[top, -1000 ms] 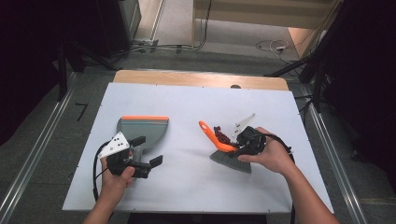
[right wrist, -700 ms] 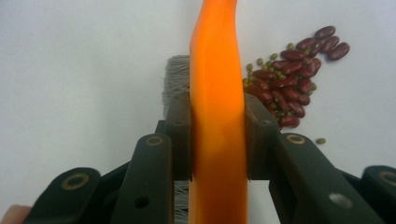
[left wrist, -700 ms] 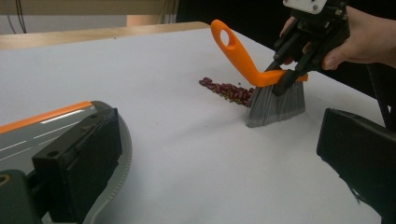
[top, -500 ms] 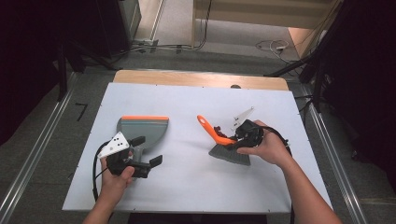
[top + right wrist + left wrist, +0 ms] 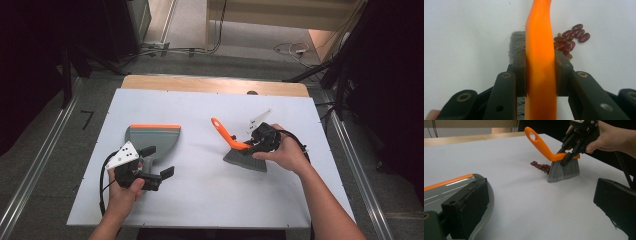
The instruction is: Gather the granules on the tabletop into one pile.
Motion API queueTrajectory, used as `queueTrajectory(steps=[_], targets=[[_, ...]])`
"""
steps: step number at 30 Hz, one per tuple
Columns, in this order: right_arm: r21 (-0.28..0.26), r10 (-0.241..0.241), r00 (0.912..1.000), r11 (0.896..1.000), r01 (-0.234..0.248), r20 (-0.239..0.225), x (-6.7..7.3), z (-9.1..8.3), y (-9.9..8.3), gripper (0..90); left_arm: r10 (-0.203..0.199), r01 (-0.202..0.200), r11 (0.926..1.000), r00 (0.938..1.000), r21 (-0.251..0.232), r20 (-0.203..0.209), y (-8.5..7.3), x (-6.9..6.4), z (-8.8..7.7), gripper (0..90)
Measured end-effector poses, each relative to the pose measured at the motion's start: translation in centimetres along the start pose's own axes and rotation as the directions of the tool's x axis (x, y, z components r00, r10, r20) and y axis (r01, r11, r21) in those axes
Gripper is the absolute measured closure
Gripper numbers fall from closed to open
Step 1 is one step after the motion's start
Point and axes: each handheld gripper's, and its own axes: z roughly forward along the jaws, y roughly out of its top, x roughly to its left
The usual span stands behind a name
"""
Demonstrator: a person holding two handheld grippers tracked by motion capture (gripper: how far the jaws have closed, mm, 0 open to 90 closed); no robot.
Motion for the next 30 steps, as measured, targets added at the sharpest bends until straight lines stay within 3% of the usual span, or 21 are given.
queueTrajectory(steps=[11,30], targets=[[0.017,-0.036,0.9991,0.999,0.036,0.021,-0.6,0.2,0.9,67.0,0.0,0.0,1.0,1.0,-0.002,0.003,0.0,-0.1,0.0,0.6],[-0.009,-0.011,0.9999,1.0,0.011,0.004,-2.6,0.5,1.3,66.9,0.0,0.0,1.0,1.0,-0.001,0.006,0.0,-0.1,0.2,0.6]])
